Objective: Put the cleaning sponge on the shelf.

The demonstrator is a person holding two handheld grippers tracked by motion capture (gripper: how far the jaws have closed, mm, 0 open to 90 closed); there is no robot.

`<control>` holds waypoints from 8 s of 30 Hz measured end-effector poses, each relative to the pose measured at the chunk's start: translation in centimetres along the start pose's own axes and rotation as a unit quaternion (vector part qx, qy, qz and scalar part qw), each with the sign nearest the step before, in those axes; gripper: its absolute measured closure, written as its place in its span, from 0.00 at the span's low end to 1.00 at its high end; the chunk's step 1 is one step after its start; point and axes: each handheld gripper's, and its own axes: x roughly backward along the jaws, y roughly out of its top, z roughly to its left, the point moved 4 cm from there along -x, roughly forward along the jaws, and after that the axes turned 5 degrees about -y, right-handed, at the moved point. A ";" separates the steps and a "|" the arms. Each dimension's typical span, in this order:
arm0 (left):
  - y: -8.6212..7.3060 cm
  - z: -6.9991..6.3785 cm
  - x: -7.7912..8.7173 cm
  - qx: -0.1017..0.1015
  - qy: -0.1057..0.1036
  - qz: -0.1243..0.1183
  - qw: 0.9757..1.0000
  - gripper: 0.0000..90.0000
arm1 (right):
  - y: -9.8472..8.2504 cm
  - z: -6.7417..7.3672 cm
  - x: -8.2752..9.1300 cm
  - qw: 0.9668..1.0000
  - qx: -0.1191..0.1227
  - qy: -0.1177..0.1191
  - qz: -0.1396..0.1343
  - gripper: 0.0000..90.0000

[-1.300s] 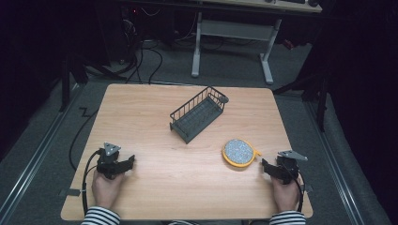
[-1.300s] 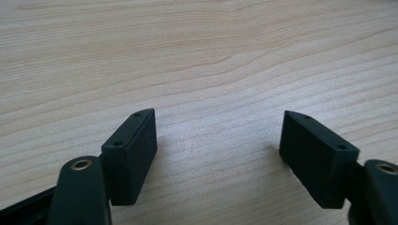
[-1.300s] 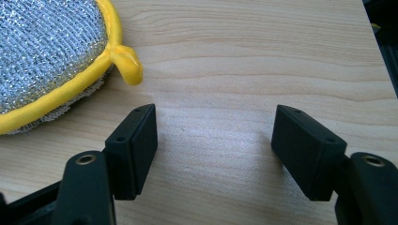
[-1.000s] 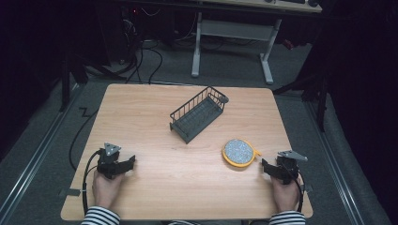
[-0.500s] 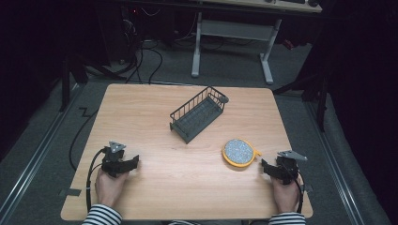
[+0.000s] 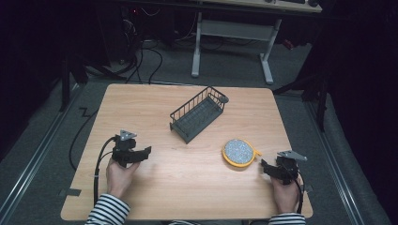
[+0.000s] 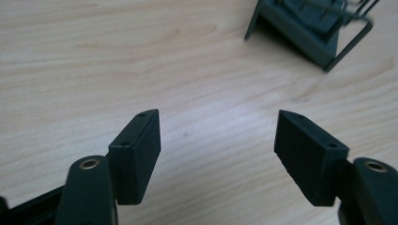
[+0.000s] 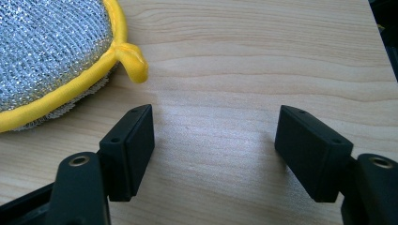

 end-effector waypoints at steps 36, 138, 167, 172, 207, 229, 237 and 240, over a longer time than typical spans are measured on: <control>10.7 -5.1 -4.0 -0.036 -0.037 0.024 0.998 0.32 | 0.0 0.1 0.0 1.000 0.005 0.005 0.000 0.32; 1.1 -5.0 2.8 -0.029 -0.098 0.042 0.994 0.46 | 0.0 0.1 0.0 1.000 0.005 0.006 -0.001 0.32; 0.5 0.0 6.8 -0.012 -0.054 -0.042 0.998 0.32 | 0.0 0.1 0.0 1.000 0.006 0.005 -0.001 0.32; -0.5 1.4 7.2 0.001 -0.049 -0.049 0.998 0.31 | 0.0 0.1 0.0 1.000 0.005 0.005 -0.001 0.32; -6.4 5.7 2.2 0.033 0.018 -0.031 0.999 0.31 | 0.0 0.2 0.0 1.000 0.006 0.006 -0.001 0.32; -6.8 5.2 0.7 -0.006 0.087 -0.017 0.996 0.30 | 0.1 -0.3 0.5 1.000 -0.006 0.019 0.019 0.41; -6.8 5.2 0.7 -0.003 0.089 -0.018 0.996 0.30 | 1.6 -0.3 2.2 0.999 -0.004 0.040 0.010 0.45; -6.8 5.2 0.7 0.000 0.091 -0.018 0.996 0.30 | 2.6 0.2 2.5 0.999 0.000 0.053 0.006 0.46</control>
